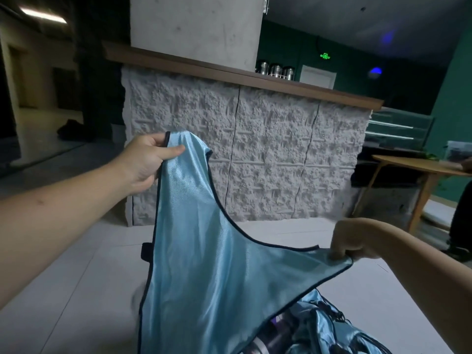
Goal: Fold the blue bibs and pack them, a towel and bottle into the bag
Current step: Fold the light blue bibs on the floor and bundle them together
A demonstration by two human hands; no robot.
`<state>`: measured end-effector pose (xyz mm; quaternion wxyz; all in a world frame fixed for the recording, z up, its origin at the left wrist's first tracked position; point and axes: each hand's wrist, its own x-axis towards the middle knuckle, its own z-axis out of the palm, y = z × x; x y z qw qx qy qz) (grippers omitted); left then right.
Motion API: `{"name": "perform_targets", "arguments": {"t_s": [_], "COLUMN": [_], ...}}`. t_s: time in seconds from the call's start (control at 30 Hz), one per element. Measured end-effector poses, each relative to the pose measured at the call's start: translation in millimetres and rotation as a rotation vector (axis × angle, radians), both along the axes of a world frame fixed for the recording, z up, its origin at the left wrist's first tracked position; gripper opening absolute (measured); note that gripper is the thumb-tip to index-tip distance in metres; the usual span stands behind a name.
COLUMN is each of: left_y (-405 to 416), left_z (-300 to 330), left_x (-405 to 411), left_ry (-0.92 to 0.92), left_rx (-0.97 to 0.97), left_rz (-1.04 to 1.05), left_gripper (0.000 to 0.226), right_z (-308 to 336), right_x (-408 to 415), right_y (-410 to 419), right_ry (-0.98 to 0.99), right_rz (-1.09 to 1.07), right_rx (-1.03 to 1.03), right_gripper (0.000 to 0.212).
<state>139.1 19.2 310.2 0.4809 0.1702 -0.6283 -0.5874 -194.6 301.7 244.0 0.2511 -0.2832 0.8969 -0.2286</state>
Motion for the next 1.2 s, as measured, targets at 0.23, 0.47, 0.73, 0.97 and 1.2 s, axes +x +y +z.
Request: {"name": "perform_targets", "arguments": {"t_s": [0.23, 0.47, 0.73, 0.97, 1.2], "left_y": [1, 19, 28, 48, 64], "left_z": [-5, -6, 8, 7, 25], "left_x": [-5, -15, -3, -10, -36], "left_ry": [-0.095, 0.037, 0.231, 0.091, 0.09], "left_rx": [-0.154, 0.02, 0.131, 0.162, 0.216], "left_rz": [0.057, -0.099, -0.178, -0.319, -0.454], "left_gripper": [0.009, 0.013, 0.033, 0.036, 0.055], "right_z": [7, 32, 69, 72, 96], "right_x": [9, 25, 33, 58, 84], "right_y": [-10, -29, -18, -21, -43], "right_ry": [-0.248, -0.578, -0.587, -0.621, -0.687], "right_rz": [-0.1, -0.031, 0.218, 0.246, 0.358], "right_rx": [-0.527, -1.152, -1.432, -1.338, -1.31], "right_gripper": [0.011, 0.034, 0.041, 0.043, 0.038]}}
